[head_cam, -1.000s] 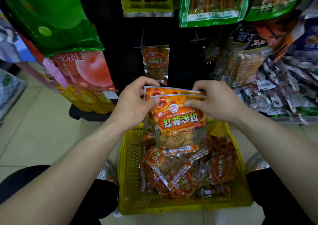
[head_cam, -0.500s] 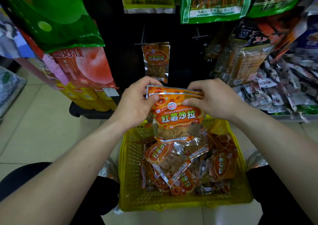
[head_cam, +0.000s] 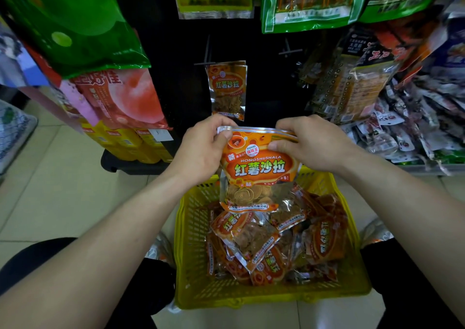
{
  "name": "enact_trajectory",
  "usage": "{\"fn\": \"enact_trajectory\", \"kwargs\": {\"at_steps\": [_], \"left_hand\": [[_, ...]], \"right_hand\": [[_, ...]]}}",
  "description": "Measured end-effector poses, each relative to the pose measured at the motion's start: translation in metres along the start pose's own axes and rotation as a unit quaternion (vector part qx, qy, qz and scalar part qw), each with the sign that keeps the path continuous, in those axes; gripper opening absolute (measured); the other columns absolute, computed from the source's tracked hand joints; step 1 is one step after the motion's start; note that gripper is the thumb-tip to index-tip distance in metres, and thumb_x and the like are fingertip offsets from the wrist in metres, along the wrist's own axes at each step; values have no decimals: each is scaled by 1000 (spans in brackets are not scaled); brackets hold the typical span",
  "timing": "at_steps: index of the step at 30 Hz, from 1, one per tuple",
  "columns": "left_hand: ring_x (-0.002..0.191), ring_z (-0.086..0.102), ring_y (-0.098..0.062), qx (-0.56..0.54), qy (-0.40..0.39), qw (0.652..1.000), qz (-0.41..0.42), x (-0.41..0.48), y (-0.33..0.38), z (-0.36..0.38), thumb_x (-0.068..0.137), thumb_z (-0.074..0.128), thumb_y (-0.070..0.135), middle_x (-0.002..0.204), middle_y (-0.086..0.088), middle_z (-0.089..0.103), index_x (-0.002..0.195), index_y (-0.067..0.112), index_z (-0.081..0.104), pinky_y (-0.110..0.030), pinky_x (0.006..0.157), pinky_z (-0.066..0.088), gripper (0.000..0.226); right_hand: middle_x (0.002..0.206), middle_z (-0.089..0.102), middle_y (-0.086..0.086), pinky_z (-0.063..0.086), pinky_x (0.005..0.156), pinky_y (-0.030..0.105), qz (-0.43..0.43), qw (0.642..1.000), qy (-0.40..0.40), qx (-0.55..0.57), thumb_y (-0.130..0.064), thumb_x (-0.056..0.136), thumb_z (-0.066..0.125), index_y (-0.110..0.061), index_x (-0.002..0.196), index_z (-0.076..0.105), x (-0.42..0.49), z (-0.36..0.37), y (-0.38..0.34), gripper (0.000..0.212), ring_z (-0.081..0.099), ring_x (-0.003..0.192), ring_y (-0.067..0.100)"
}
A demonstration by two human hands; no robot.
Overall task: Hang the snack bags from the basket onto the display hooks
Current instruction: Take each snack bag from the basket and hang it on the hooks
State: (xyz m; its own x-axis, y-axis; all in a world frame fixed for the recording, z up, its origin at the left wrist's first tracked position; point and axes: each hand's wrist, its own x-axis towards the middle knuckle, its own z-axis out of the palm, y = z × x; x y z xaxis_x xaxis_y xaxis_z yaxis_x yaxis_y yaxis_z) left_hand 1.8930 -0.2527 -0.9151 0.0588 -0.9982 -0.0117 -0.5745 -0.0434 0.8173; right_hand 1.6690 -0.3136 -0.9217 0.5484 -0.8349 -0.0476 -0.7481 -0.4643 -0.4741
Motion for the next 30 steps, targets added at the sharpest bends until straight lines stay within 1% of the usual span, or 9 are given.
{"fn": "enact_trajectory", "kwargs": {"at_steps": [4,8,10,13,15,19,23,28,30], "left_hand": [[86,65,-2,8,0,1000,0,1,-1,1,105,45,24,96,8,68,107,28,60,-5,56,44,15],[88,64,1,8,-6,1000,10,1,-1,1,105,46,25,98,11,68,107,29,60,-3,61,43,14],[88,65,4,12,-18,1000,19,0,-1,1,100,56,28,98,13,68,107,32,59,-6,62,47,8],[89,66,-3,40,-27,998,29,0,-1,3,91,71,28,99,13,66,104,36,57,-16,66,56,21],[91,66,-7,49,-17,998,28,-1,-2,4,90,72,26,98,12,66,101,37,56,-21,67,57,22],[91,65,-9,56,-1,998,26,0,-3,4,92,70,24,97,12,65,99,35,56,-18,64,52,20],[95,66,-13,62,-3,998,23,1,-4,4,93,68,23,104,3,68,102,31,58,-29,71,59,16],[101,64,-19,72,-6,997,19,1,-7,5,93,69,24,103,3,68,100,33,58,-37,76,60,16],[100,63,-17,80,-1,997,23,1,-8,7,93,69,24,100,6,67,98,35,58,-37,76,59,17]], "right_hand": [[77,64,-14,51,62,35,-8,1000,1,-8,-55,93,55,-35,77,51,0,0,1,25,62,75,10],[79,65,-13,52,63,36,-9,1000,5,-7,-55,93,55,-37,75,50,1,1,0,25,63,75,11],[77,64,-14,51,63,35,-7,1000,6,-5,-55,93,55,-38,74,49,1,1,1,25,63,76,11],[73,60,-16,44,59,31,-9,1000,8,-9,-55,92,55,-37,73,48,2,2,2,27,59,73,11],[71,58,-17,39,57,29,-11,1000,8,-6,-55,92,55,-38,72,48,2,2,2,27,58,70,8],[68,57,-18,36,53,27,-21,1000,11,-5,-55,93,54,-38,71,49,2,2,1,28,53,65,-1],[70,61,-16,39,54,28,-21,1000,9,-12,-57,92,54,-35,73,53,5,4,3,29,56,68,3],[63,57,-18,33,52,25,-21,1000,-8,-10,-56,91,56,-36,69,52,7,5,4,31,54,63,-1],[66,58,-18,34,52,25,-29,999,-10,-22,-57,91,55,-37,73,52,7,4,1,28,54,65,0]]}}
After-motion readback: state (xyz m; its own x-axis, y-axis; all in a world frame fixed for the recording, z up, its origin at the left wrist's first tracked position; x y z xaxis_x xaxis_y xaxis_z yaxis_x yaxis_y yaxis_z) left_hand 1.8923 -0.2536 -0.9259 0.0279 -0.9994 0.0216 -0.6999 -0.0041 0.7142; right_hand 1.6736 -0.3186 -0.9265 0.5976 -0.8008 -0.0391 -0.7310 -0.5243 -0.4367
